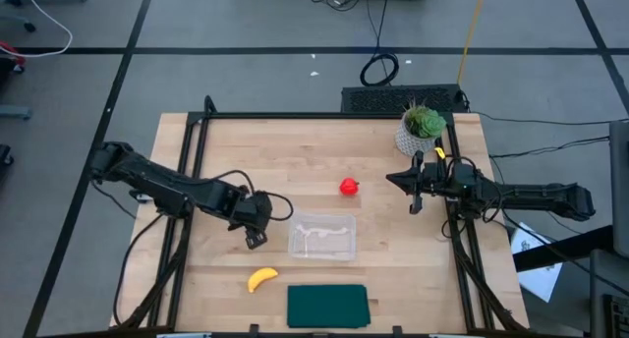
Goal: Pick and placing Produce into tupperware
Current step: Put the grapes into the transparent bin
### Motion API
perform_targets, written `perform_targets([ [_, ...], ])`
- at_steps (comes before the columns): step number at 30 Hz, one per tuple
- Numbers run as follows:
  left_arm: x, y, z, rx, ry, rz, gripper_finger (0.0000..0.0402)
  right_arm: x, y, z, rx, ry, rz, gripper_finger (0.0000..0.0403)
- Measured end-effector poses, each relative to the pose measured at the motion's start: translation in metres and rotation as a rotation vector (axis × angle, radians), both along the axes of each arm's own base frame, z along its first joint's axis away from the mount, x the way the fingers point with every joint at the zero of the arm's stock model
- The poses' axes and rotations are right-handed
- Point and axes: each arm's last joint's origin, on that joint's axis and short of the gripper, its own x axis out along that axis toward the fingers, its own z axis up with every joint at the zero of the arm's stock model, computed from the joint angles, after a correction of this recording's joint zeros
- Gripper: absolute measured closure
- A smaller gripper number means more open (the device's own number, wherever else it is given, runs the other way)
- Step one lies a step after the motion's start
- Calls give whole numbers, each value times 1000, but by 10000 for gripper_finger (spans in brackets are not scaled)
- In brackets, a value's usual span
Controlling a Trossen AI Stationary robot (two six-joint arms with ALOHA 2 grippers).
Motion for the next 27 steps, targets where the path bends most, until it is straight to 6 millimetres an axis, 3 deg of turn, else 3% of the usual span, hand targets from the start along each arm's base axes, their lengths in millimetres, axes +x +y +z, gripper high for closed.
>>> perform_targets([
  [9, -5, 4, 26, 71, -183, -121, 190, 0, 0, 0, 0, 0, 0, 403],
  [18, -22, 9, 49, 93, -291, -117, 191, 0, 0, 0, 0, 0, 0, 403],
  [27, -36, 13, 66, 166, -374, -260, 192, 0, 0, 0, 0, 0, 0, 403],
])
